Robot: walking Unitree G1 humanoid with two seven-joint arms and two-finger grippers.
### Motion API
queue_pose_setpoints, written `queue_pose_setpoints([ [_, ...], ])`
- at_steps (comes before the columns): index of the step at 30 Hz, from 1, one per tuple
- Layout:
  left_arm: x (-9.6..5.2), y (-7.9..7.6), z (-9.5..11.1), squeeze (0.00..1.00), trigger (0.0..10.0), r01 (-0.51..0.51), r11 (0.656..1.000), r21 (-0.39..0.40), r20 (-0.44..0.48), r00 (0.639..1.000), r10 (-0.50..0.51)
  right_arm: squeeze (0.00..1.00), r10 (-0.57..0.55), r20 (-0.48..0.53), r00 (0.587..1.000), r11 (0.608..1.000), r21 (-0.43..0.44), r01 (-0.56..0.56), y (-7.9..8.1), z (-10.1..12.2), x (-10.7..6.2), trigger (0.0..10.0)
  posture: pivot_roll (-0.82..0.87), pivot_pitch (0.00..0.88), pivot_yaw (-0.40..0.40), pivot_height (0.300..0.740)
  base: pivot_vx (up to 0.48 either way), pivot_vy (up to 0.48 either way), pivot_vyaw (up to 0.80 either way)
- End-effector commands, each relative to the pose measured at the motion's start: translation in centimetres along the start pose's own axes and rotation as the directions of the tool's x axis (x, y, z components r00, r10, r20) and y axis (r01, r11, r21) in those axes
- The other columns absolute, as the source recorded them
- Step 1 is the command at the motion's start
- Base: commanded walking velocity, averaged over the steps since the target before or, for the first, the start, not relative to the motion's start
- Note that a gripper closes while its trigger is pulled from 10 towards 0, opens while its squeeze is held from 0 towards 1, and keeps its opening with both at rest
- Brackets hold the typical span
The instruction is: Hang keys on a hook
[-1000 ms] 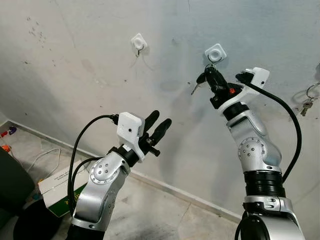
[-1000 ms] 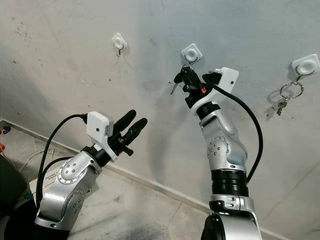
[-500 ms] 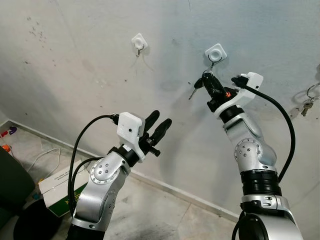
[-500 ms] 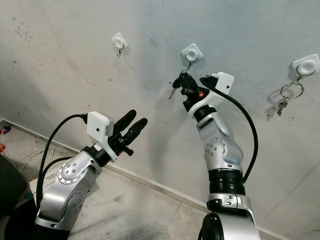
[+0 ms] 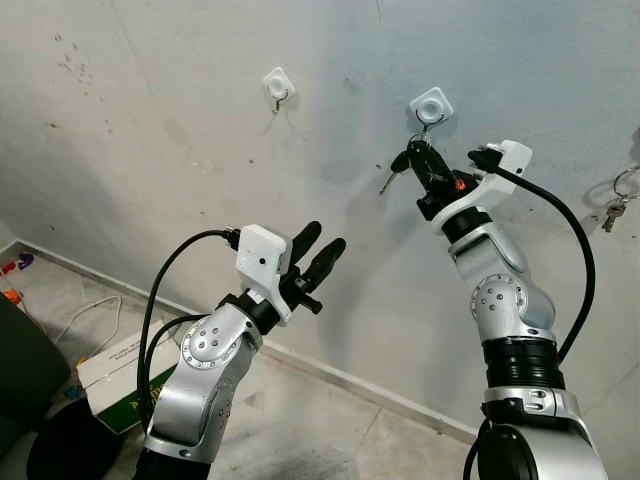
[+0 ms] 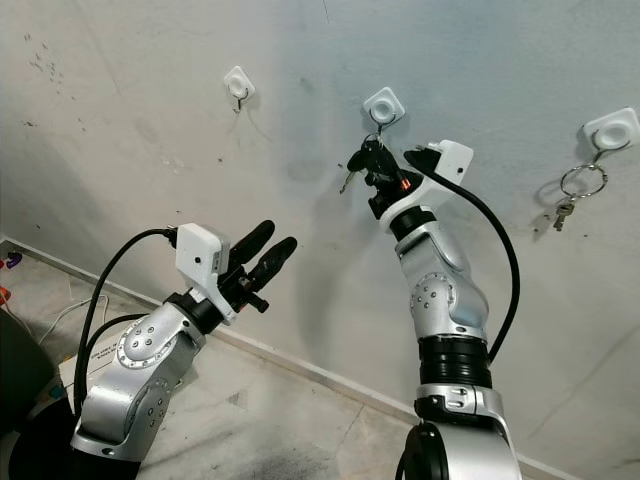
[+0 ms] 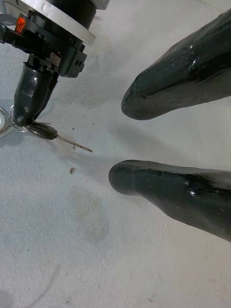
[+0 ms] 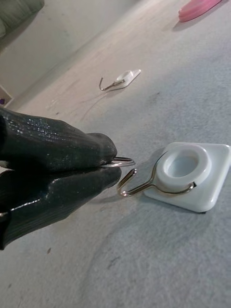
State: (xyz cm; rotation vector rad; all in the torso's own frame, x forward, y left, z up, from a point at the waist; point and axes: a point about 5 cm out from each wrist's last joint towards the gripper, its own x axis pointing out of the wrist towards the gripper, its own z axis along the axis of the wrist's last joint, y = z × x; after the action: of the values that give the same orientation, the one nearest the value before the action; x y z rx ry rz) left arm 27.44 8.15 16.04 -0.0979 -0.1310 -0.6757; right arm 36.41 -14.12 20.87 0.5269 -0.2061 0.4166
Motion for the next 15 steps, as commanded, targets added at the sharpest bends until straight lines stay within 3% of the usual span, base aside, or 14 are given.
queue_pose_setpoints([
  [1,-0.02,0.21,0.07,0.0,10.0,-0.008,1.0,0.013,-0.001,1.0,0.008,0.0,0.025,0.026,0.999,1.0,0.009,-0.025,0.56,0.55,0.64,10.0,-0.01,0.0,0.112,0.74,0.0,0.0,0.0],
  [15,-0.05,0.21,0.03,0.0,10.0,-0.008,1.0,0.015,-0.004,1.0,0.008,0.0,-0.017,0.02,1.0,1.0,0.014,0.017,0.01,0.36,0.89,10.0,-0.01,0.0,0.112,0.74,0.0,0.0,0.0],
])
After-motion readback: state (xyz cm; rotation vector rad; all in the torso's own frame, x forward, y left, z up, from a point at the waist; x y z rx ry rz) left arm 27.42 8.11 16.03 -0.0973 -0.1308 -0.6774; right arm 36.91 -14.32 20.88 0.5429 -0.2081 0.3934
